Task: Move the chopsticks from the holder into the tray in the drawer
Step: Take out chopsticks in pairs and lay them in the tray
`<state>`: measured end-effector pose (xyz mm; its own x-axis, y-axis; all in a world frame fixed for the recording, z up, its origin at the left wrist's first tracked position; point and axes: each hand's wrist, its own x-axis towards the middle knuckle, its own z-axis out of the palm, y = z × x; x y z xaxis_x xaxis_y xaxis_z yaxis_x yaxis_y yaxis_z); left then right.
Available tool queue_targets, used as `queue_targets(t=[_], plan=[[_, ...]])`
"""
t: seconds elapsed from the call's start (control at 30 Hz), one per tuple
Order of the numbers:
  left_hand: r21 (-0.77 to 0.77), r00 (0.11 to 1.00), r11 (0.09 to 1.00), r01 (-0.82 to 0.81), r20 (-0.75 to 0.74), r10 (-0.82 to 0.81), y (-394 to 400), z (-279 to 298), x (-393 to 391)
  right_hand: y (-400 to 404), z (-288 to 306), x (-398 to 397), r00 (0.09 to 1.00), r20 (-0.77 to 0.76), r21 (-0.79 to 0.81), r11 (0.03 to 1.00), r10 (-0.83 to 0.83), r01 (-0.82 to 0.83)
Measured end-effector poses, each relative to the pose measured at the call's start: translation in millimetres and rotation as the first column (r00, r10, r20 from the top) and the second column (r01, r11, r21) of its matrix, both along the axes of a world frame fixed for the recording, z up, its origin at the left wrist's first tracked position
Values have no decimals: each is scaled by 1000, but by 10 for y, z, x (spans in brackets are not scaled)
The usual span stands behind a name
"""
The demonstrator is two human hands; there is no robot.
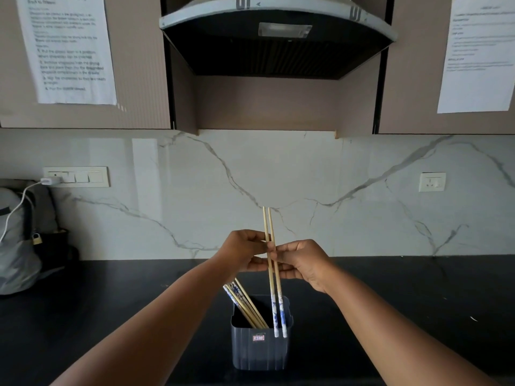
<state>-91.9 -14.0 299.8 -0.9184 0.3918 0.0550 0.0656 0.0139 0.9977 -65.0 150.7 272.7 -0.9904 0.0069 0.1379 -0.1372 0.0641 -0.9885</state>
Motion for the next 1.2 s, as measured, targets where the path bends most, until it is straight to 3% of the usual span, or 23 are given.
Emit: queue_targets(t=[0.4, 0.57, 0.67, 0.97, 1.07, 1.13, 1.2], plan=[[-103, 996, 992, 66, 70, -59, 26, -39, 70, 4, -133, 78, 999, 39, 8, 1000, 6, -6], [-124, 998, 992, 6, 58, 1, 69, -80, 117, 19, -199, 97, 998, 57, -17, 999, 36, -35], [-59, 995, 997, -41, 90, 46, 68, -142, 116, 30, -319, 105, 996, 65, -57, 997, 53, -49], [-65, 986, 997, -33, 160, 43, 95, -835, 32, 138, -940, 120, 982, 177, -25, 998, 62, -59], [-336, 997, 939, 73, 3, -76, 27, -1110, -2, 226, -1276, 150, 969, 237, 43, 996, 66, -79], [-491, 967, 870, -45, -239, -85, -84, -1315, -52, 271, -1574, 198, 952, 300, 101, 990, 64, -98], [-334, 891, 907, -257, -446, 88, -259, -1536, -87, 293, -1933, 281, 923, 378, 180, 973, 70, -147]])
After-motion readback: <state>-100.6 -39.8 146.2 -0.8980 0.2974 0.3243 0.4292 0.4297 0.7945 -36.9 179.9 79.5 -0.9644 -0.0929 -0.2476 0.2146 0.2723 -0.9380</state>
